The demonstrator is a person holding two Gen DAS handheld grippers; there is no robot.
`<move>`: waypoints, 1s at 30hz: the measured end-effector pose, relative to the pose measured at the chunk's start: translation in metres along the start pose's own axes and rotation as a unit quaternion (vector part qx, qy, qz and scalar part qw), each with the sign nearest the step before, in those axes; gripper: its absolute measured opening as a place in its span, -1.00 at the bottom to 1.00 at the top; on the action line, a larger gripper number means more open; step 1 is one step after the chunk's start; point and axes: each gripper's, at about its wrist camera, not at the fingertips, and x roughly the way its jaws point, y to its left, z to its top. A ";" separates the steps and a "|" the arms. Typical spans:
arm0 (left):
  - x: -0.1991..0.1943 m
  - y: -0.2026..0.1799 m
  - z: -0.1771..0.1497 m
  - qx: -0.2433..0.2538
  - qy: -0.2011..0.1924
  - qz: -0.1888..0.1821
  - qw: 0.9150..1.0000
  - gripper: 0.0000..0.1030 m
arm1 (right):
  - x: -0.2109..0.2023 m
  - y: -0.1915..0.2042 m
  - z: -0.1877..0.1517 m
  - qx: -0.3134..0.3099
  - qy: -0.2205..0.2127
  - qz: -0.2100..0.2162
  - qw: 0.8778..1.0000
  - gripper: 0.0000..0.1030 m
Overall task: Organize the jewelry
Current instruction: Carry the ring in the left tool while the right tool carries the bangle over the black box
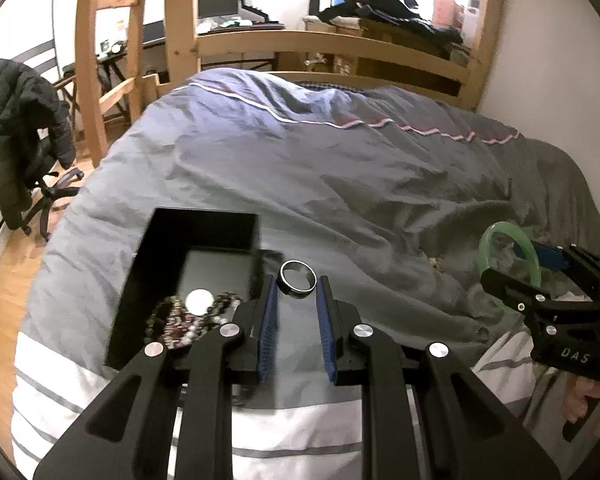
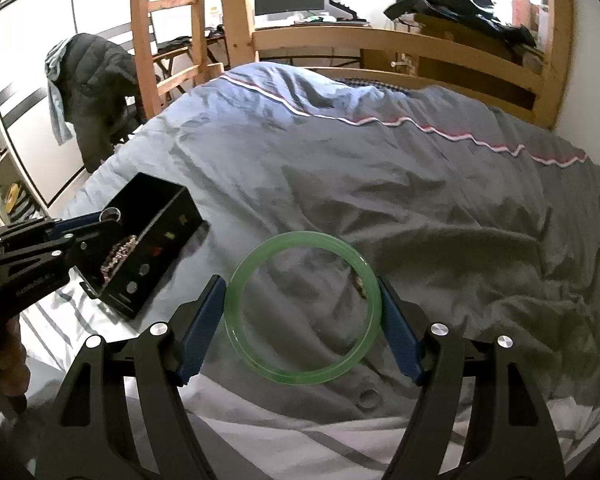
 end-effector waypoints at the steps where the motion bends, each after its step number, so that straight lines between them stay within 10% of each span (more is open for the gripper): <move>1: -0.001 0.003 0.000 -0.003 -0.001 0.002 1.000 -0.62 | 0.000 0.003 0.002 -0.002 0.000 0.000 1.000 0.43; 30: -0.009 0.082 0.000 -0.044 -0.004 0.044 0.998 -0.62 | 0.023 0.107 0.043 -0.075 0.001 0.035 0.997 0.43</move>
